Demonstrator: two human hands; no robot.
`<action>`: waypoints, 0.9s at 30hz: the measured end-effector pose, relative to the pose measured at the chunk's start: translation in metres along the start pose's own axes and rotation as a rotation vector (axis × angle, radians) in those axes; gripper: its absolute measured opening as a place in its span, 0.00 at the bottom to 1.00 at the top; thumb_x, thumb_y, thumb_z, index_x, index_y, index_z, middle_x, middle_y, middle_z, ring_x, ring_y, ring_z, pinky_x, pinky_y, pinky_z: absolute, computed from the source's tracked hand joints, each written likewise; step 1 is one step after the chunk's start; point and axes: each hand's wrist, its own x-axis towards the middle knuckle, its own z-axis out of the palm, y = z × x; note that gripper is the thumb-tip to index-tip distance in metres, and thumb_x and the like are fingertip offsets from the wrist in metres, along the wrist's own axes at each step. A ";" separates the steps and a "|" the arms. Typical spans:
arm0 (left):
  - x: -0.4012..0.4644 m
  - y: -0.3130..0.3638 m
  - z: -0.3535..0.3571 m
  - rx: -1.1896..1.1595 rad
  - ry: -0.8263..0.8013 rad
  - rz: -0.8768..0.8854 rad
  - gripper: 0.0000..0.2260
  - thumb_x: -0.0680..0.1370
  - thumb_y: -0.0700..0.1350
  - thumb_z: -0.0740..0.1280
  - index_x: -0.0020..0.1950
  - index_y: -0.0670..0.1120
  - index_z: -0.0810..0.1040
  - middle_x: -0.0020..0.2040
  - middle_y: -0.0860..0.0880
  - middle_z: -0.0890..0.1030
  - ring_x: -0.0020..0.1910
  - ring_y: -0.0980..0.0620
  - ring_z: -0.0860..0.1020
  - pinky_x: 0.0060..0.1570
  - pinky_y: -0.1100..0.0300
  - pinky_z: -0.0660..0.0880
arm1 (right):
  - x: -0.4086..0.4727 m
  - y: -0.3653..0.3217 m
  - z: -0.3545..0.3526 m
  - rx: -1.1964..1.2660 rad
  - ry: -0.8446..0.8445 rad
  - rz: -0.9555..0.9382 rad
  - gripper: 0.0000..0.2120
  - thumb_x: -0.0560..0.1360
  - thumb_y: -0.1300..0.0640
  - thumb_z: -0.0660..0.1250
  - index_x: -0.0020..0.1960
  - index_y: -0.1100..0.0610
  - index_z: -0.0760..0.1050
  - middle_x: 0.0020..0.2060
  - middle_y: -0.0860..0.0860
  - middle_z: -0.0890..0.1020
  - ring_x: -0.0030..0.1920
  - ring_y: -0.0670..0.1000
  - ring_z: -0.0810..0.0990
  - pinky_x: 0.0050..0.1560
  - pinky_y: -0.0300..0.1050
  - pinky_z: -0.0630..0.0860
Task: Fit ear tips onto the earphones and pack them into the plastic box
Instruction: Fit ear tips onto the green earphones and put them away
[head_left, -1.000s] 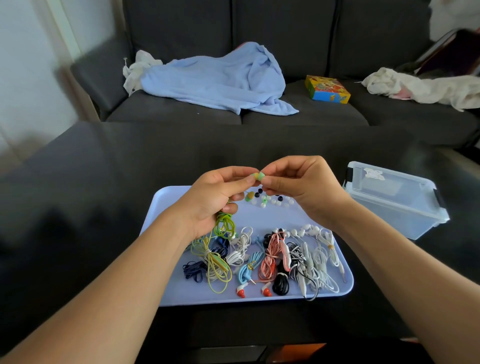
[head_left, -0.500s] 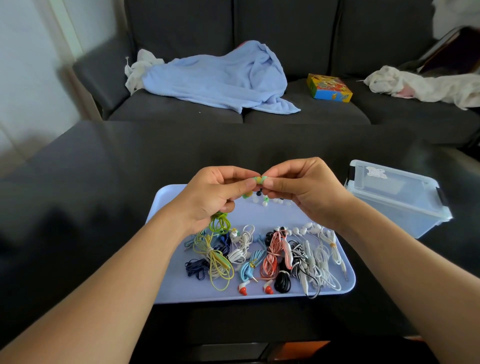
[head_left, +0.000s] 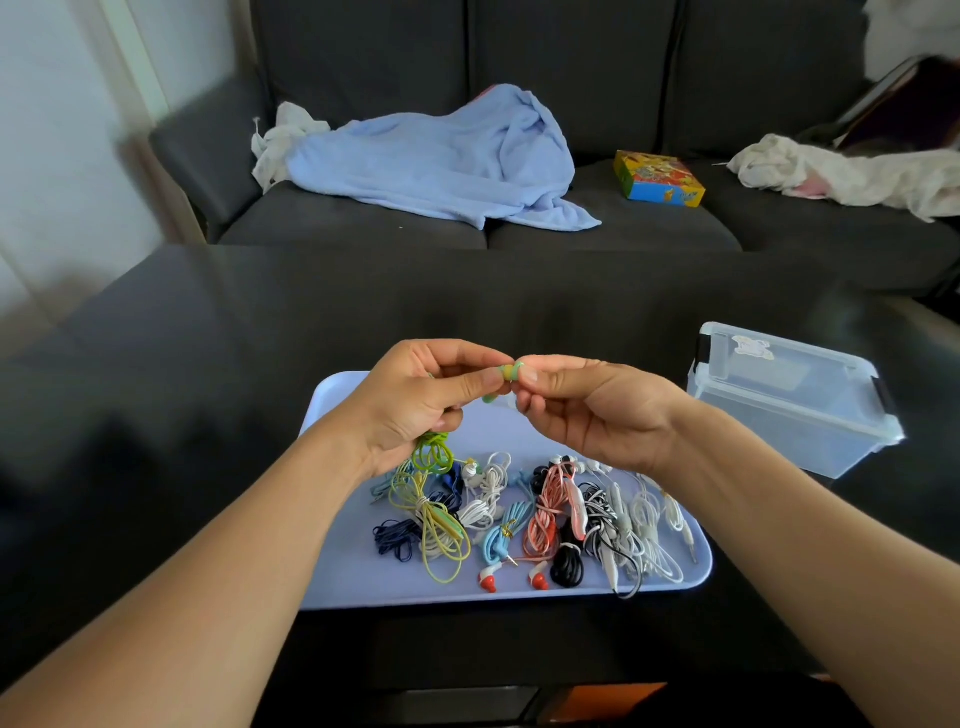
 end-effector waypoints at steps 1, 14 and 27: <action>-0.001 0.000 0.001 0.007 0.011 0.007 0.11 0.69 0.41 0.72 0.50 0.41 0.83 0.34 0.48 0.81 0.25 0.58 0.64 0.22 0.69 0.60 | 0.000 0.000 0.000 0.015 0.006 0.013 0.06 0.66 0.66 0.70 0.39 0.63 0.86 0.37 0.57 0.84 0.34 0.46 0.82 0.37 0.33 0.80; 0.000 0.000 0.007 0.272 0.197 0.096 0.04 0.73 0.41 0.76 0.47 0.47 0.87 0.37 0.45 0.84 0.29 0.52 0.67 0.25 0.65 0.63 | 0.002 0.005 -0.006 -0.604 0.224 -0.475 0.08 0.67 0.65 0.77 0.46 0.65 0.84 0.36 0.57 0.86 0.35 0.51 0.85 0.41 0.38 0.81; 0.002 0.003 0.007 -0.023 0.033 -0.025 0.11 0.69 0.44 0.73 0.50 0.45 0.85 0.40 0.47 0.82 0.29 0.57 0.65 0.23 0.67 0.58 | 0.006 -0.002 -0.018 -0.205 -0.025 -0.304 0.07 0.67 0.66 0.71 0.44 0.65 0.84 0.37 0.57 0.85 0.35 0.49 0.83 0.40 0.37 0.83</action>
